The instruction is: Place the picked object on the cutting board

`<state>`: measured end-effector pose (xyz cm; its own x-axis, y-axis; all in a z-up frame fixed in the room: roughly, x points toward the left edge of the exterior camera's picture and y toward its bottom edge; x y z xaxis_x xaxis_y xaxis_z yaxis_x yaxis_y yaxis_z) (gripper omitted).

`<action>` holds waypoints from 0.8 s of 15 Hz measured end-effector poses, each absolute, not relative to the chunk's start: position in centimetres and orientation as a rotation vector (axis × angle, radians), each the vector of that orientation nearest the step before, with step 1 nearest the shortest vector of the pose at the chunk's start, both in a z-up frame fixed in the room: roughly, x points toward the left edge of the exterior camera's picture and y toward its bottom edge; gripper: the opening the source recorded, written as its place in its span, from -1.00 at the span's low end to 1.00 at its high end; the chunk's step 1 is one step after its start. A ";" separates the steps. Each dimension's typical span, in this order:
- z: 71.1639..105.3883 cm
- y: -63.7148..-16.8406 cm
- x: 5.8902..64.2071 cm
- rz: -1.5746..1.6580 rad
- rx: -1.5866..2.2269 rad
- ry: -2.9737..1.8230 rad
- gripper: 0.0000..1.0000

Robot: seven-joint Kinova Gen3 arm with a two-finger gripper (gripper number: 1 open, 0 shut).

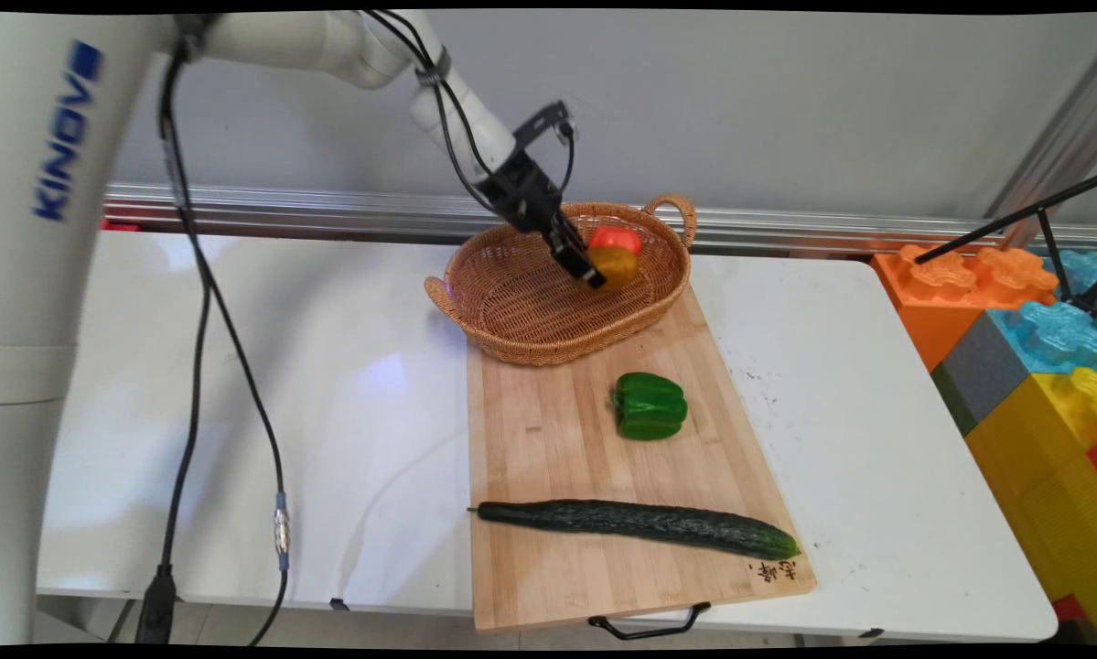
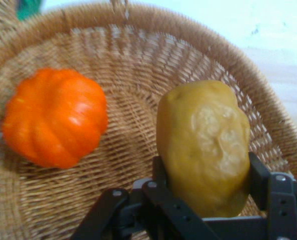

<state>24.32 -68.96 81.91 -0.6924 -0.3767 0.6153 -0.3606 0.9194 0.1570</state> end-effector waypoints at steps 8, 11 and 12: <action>88.6 -61.1 28.0 0.160 0.594 -2.423 -1.00; 89.6 -56.6 29.1 0.146 0.601 -2.432 -1.00; 89.7 -55.6 29.3 0.137 0.600 -2.431 -1.00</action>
<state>29.29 -55.56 89.67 -0.7023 -0.3861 0.5981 -0.4510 0.8913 0.0459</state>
